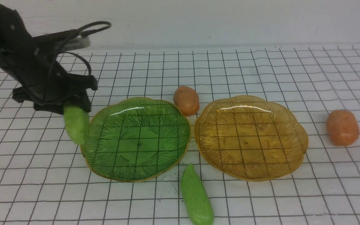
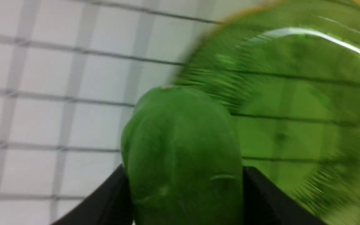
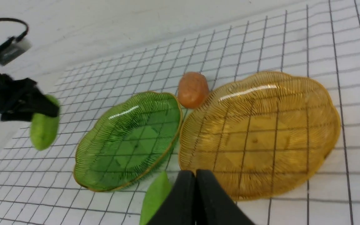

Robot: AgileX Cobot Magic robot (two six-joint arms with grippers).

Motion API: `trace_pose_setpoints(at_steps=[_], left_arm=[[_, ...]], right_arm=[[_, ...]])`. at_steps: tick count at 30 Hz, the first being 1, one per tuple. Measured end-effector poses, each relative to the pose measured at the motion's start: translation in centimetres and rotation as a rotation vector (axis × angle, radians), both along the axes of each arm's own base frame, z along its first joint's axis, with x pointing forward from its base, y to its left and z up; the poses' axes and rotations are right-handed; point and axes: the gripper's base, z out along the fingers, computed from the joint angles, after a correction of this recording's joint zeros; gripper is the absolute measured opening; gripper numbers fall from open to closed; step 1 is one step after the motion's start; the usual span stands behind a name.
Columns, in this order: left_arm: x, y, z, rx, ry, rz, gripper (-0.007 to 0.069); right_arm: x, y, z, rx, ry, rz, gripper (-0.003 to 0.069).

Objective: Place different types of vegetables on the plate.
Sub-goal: 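Put the green cucumber next to the left plate into that plate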

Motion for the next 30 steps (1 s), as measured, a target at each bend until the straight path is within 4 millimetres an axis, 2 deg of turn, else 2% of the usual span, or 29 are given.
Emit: trace_pose_setpoints(at_steps=[1, 3, 8, 10, 12, 16, 19, 22, 24, 27, 30], left_arm=[[0.0, -1.3, -0.1, 0.014, -0.008, -0.095, 0.0376], [0.1, -2.6, -0.8, 0.040, -0.002, -0.183, 0.0376], [0.9, -4.7, -3.3, 0.076, 0.019, -0.264, 0.0386], [1.1, -5.2, -3.9, 0.081, 0.022, -0.275, 0.0426], [1.3, -5.4, -4.4, 0.089, 0.029, -0.284, 0.0532], [1.5, -5.5, -4.0, 0.089, 0.030, -0.273, 0.0660], [1.6, -5.7, -2.8, 0.067, 0.057, -0.245, 0.0663], [1.1, -6.8, -1.1, 0.040, 0.104, -0.248, 0.0559], [0.0, -8.4, -0.1, 0.033, 0.144, -0.290, 0.0392], [-2.1, -11.6, 1.1, 0.033, 0.181, -0.392, 0.0095], [-3.8, -14.8, 1.2, 0.030, 0.193, -0.471, 0.0014]], right_arm=[[0.6, 0.1, 0.7, -0.017, 0.014, 0.022, -0.0014], [1.3, 0.2, 1.0, -0.028, 0.051, 0.050, -0.0014], [2.3, 0.5, 0.5, -0.042, 0.153, 0.102, -0.0014], [2.3, 0.5, 0.4, -0.042, 0.158, 0.107, -0.0014], [2.3, 0.5, 0.4, -0.043, 0.160, 0.109, -0.0014], [2.2, 0.5, 0.4, -0.043, 0.163, 0.112, -0.0014], [2.2, 0.6, 0.3, -0.045, 0.173, 0.122, -0.0014], [2.1, 0.7, 0.2, -0.047, 0.184, 0.132, -0.0014], [2.1, 0.7, 0.2, -0.047, 0.185, 0.133, -0.0014], [2.0, 0.7, 0.2, -0.049, 0.190, 0.139, -0.0014], [2.0, 0.7, 0.2, -0.052, 0.191, 0.139, -0.0014]])
